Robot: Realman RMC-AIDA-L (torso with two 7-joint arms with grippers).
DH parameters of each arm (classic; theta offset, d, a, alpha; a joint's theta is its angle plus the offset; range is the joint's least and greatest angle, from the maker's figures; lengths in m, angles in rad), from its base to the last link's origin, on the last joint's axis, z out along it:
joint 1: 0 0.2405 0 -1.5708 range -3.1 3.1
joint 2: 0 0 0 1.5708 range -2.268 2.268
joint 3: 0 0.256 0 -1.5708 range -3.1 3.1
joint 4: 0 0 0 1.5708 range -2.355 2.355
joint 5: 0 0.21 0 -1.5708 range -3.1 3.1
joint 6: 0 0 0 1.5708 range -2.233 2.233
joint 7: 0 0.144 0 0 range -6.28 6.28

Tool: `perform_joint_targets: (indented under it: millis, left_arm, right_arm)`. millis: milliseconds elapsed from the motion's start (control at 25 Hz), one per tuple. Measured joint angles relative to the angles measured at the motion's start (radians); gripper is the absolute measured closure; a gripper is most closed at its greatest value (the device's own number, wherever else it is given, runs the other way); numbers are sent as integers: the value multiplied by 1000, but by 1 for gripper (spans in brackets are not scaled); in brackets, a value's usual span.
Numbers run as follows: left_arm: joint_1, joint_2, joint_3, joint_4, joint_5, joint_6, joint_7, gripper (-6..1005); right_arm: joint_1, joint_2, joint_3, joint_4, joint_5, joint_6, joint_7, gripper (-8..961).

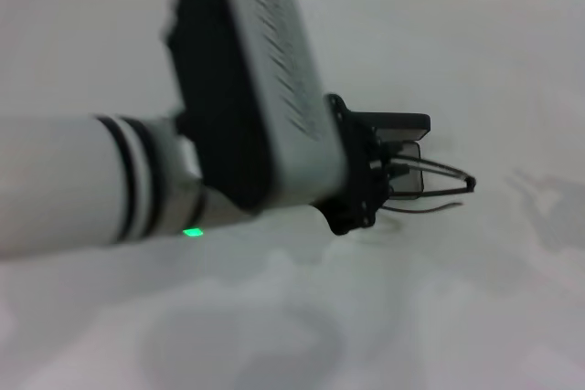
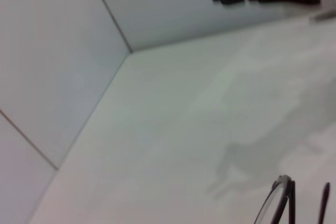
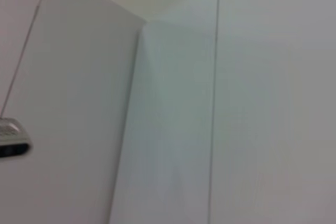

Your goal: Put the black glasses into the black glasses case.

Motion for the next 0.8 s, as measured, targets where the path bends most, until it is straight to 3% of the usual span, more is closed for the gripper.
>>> perform_joint_targets:
  millis: [40, 80, 160, 240, 440, 800]
  left_arm:
    - [5, -1, 115, 23, 187, -51, -94, 872]
    - [5, -1, 115, 23, 187, -51, -94, 872]
    - [14, -1, 221, 18, 353, -117, -170, 871]
    - [38, 1, 266, 13, 439, -182, -204, 871]
    - [79, 1, 281, -19, 449, -327, -186, 869]
    - [24, -3, 276, -158, 439, -384, -178, 866]
  right_arm:
    - [-3, -2, 8, 5, -1, 0, -2, 860]
    - [-7, -4, 17, 9, -2, 0, -3, 860]
    - [-11, -6, 30, 9, -4, 0, -4, 860]
    - [-10, -7, 34, 13, -5, 2, -4, 860]
    - [-9, -12, 36, 23, -2, 8, -6, 860]
    - [-10, -12, 37, 24, 0, 31, -6, 860]
